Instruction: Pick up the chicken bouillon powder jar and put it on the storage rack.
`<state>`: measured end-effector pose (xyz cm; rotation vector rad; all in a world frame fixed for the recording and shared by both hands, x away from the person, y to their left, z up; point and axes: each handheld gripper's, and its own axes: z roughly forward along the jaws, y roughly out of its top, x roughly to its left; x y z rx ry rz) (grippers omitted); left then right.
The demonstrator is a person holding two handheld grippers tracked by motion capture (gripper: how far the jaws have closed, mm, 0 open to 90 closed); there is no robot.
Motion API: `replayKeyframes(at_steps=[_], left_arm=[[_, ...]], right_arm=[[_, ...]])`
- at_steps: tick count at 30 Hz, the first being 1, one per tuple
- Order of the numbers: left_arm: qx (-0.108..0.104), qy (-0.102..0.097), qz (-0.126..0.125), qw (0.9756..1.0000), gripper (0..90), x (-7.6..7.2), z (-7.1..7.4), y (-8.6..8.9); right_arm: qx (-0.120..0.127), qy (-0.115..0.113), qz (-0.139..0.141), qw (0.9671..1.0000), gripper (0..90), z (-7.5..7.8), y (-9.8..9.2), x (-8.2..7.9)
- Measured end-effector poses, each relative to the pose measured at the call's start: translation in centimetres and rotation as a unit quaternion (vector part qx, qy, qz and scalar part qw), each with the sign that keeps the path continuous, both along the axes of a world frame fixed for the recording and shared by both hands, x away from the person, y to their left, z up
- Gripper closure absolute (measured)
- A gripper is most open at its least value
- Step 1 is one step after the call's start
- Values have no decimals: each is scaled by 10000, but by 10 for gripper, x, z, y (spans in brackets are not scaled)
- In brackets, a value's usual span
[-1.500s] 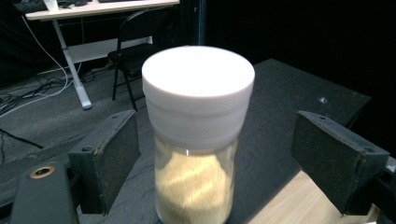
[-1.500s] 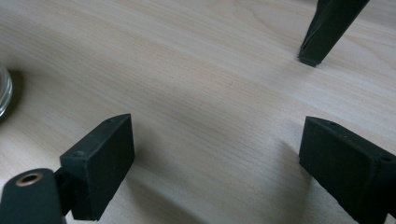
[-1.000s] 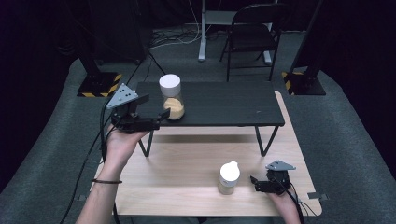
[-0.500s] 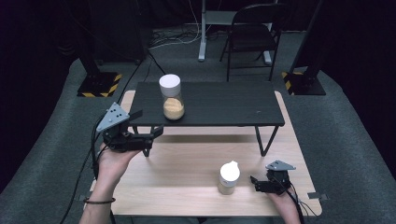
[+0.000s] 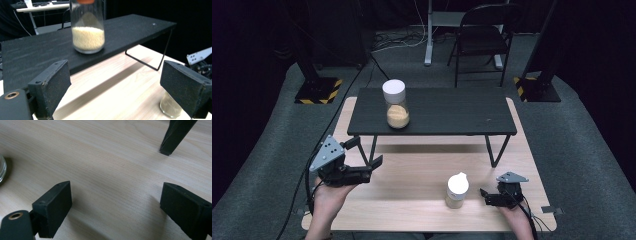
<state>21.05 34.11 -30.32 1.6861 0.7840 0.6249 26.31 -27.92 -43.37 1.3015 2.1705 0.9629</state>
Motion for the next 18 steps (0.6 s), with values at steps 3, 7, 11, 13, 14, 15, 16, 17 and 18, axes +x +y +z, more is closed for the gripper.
replayKeyframes(at_steps=[3, 7, 11, 13, 14, 15, 16, 17, 18], left_arm=[[18, 25, 16, 10000, 90, -6, -10, 1], [0, 126, 27, 9999, 91, -9, -24, 5], [-10, 328, 72, 9994, 93, -8, -39, 9], [28, 397, 116, 9991, 93, -8, -43, 11], [-6, 410, 135, 9991, 93, -9, -47, 13], [-18, 436, 157, 9989, 93, -9, -49, 15], [-1, 450, 191, 9988, 93, -10, -52, 16], [10, 452, 201, 9988, 94, -10, -55, 17], [10, 471, 212, 9987, 94, -10, -59, 18]], right_arm=[[0, 0, 0, 10000, 96, 0, 0, 0], [-1, 0, 0, 10000, 96, 0, 0, 0], [0, 2, 1, 10000, 96, 0, 0, 0], [-1, 2, 4, 10000, 95, 0, 0, 0], [0, 2, 5, 10000, 96, 0, 0, 0], [0, 3, 6, 10000, 95, 0, 0, 0], [0, 3, 6, 10000, 95, 0, 0, 0], [0, 2, 7, 10000, 95, 0, 0, 0], [0, 2, 8, 10000, 95, 0, 0, 0]])
